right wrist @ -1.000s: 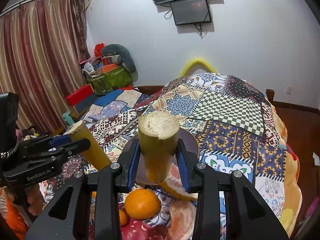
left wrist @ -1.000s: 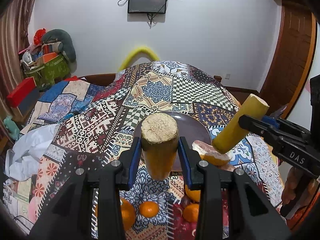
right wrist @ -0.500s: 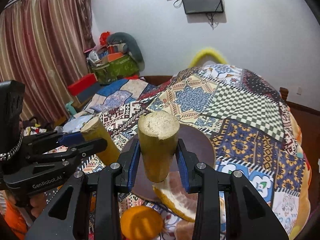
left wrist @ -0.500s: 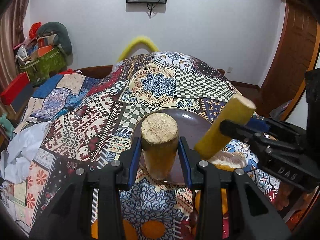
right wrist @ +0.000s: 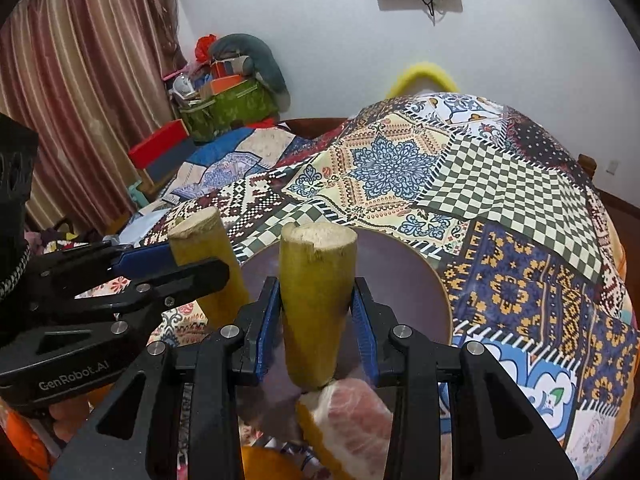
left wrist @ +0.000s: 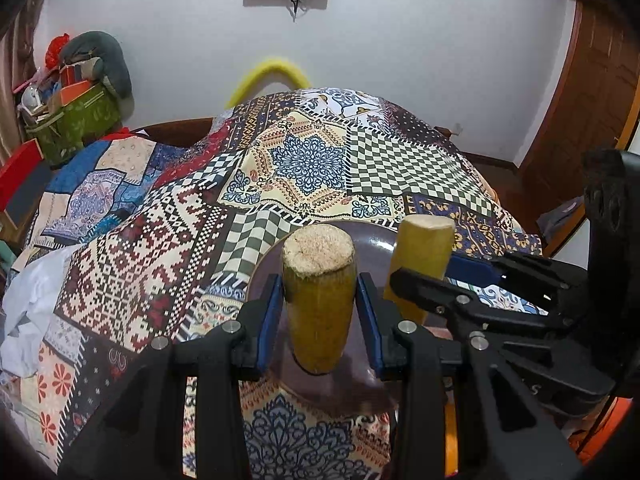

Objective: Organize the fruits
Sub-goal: 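Lay both yellow cylinders on the dark plate and open both tools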

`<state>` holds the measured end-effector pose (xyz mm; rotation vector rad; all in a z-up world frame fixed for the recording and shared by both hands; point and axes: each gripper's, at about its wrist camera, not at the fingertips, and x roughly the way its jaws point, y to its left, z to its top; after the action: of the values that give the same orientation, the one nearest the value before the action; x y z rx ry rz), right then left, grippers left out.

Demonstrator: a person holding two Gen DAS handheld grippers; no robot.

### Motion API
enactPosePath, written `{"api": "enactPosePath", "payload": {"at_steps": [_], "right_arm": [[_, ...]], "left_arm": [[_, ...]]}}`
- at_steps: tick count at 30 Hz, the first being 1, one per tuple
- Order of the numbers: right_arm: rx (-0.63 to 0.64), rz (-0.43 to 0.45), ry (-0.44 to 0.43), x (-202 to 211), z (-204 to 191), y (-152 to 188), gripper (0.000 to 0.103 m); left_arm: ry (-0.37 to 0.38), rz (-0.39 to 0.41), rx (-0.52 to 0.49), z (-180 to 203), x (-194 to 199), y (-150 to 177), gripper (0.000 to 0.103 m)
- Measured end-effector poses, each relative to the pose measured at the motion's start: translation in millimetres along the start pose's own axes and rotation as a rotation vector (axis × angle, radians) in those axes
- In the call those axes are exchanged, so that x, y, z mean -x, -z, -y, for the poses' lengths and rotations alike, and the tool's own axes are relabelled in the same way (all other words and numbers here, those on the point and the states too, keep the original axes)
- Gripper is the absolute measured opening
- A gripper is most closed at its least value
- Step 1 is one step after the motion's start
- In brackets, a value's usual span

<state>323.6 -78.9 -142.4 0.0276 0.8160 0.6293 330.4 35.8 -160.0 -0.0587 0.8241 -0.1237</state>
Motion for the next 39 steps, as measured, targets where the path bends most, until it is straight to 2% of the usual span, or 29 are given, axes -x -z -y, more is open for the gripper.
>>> {"api": "enactPosePath", "payload": {"at_steps": [10,17,22,32,39], "right_arm": [[-0.015,-0.041,-0.004,-21.4,11.8,-15.3,0.032],[0.009,-0.072,0.024,-31.9,11.7,-17.9,0.035],[0.003,-0.070,0.019,-24.9,17.4,-15.5,0.035],[0.026,0.001,0.071,25.8,17.6,-7.5,0.037],[0.009,0.023,0.067,58.5,17.4,7.0,0.040]], "left_arm": [[-0.016,-0.025,0.024,-9.6,-21.9,-15.1,0.038],[-0.020,-0.062,0.006,-11.7,-32.8,-20.5,0.038],[-0.030,-0.072,-0.024,-5.9,-34.9,-18.5,0.038],[-0.039,-0.011,-0.017,-3.9,10.6,-10.5,0.038],[-0.059,0.031,-0.011,-5.3,54.4,3.8,0.038]]}}
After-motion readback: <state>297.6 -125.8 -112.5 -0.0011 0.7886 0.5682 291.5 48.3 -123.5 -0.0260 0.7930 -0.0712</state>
